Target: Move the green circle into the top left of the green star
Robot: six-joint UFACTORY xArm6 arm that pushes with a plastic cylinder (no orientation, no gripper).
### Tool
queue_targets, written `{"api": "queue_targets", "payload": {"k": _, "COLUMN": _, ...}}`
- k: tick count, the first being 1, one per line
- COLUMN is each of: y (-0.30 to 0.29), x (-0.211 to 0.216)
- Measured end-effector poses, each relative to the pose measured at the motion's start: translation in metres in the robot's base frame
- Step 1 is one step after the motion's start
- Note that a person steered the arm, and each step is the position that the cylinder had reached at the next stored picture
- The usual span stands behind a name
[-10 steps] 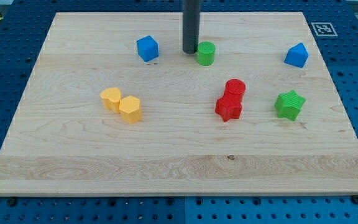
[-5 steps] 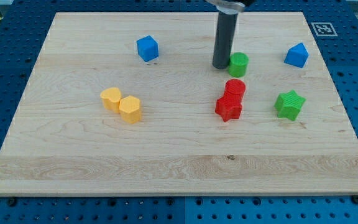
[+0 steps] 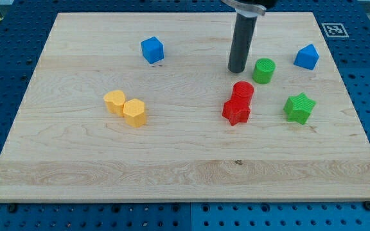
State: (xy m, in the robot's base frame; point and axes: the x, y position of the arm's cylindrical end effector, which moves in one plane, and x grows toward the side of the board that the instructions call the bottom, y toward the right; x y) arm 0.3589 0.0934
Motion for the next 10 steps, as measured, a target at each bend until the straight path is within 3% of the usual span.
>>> {"api": "queue_targets", "payload": {"k": 4, "y": 0.065, "x": 0.005}}
{"api": "queue_targets", "payload": {"k": 8, "y": 0.055, "x": 0.012}}
{"api": "queue_targets", "payload": {"k": 10, "y": 0.061, "x": 0.067}}
